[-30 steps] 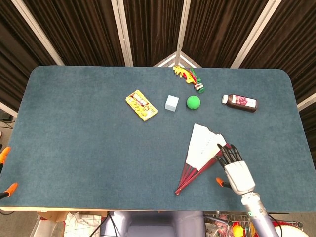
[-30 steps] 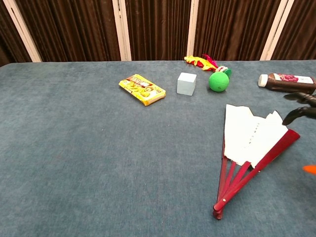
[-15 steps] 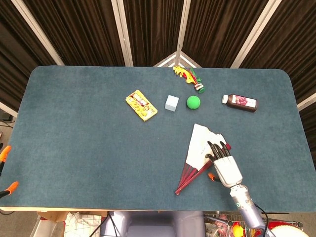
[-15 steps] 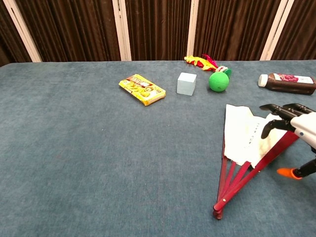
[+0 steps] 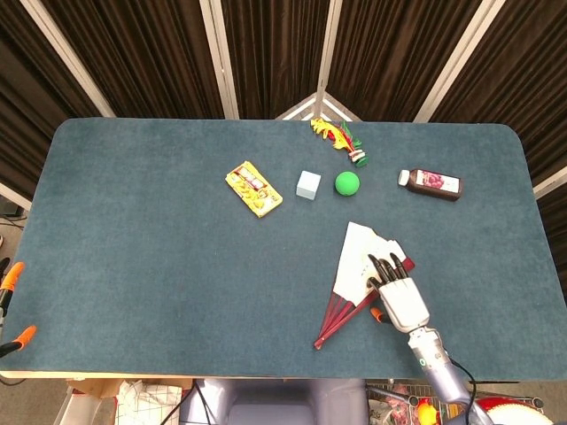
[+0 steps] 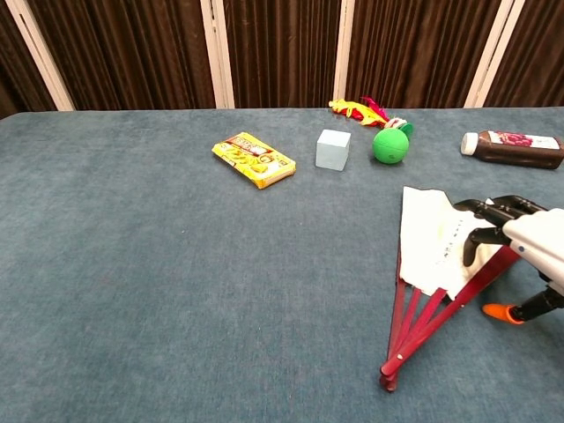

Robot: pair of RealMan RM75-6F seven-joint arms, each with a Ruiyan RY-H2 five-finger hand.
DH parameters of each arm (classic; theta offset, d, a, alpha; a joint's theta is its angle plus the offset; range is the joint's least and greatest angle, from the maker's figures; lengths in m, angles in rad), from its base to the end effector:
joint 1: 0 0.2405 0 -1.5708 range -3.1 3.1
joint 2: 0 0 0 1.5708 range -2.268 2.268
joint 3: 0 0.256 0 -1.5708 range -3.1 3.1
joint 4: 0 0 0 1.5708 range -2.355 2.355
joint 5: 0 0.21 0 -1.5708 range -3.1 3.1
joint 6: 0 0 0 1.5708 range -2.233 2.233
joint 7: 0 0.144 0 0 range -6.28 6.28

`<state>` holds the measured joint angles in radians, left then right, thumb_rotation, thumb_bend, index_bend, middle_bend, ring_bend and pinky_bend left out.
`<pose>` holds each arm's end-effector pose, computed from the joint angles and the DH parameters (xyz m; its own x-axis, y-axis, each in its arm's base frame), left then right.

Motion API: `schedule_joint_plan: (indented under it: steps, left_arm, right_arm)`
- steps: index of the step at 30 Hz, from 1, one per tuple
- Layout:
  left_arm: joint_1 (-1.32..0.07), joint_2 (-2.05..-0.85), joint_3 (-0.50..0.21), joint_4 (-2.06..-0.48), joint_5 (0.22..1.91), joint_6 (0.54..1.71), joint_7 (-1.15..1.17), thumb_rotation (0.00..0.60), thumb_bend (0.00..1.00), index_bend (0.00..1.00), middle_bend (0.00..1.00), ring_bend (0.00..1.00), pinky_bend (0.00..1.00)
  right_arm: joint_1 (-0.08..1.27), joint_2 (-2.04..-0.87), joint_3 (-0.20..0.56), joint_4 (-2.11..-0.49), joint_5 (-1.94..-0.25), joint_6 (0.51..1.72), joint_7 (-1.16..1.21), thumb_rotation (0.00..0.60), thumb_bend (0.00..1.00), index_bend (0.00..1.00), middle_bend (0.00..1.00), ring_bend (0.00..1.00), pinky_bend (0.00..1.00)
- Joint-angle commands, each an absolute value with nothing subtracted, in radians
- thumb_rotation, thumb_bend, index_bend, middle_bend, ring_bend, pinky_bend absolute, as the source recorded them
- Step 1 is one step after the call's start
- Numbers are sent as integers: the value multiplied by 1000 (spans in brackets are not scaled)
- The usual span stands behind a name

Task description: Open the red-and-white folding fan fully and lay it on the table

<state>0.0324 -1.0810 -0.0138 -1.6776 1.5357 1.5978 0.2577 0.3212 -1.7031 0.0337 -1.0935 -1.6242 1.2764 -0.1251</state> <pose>-0.3113 0.1367 0.1734 0.5988 -0.0114 0.8008 0.7994 0.0688 -0.5968 -0.2698 -0.2428 -0.0280 0.5089 -0.0988 0.8552 -0.8228 -0.3477 0.4494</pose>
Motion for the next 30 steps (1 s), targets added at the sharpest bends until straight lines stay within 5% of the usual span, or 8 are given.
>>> schedule_joint_plan:
  steps: [1,30]
  left_arm:
    - [32,-1081,-14,-1678,1535,1598,258,600,127,0,0,0,0]
    - [29,-1091,-8,-1681,1541,1591,283,600,127,0,0,0,0]
  right_arm:
    - [327,-1713,38,-1085,-1620,1274,-123,600,217,449,100,153,73]
    - [365,-1730,44,-1020,-1612,1283,-38,600,328,589,144,185,93]
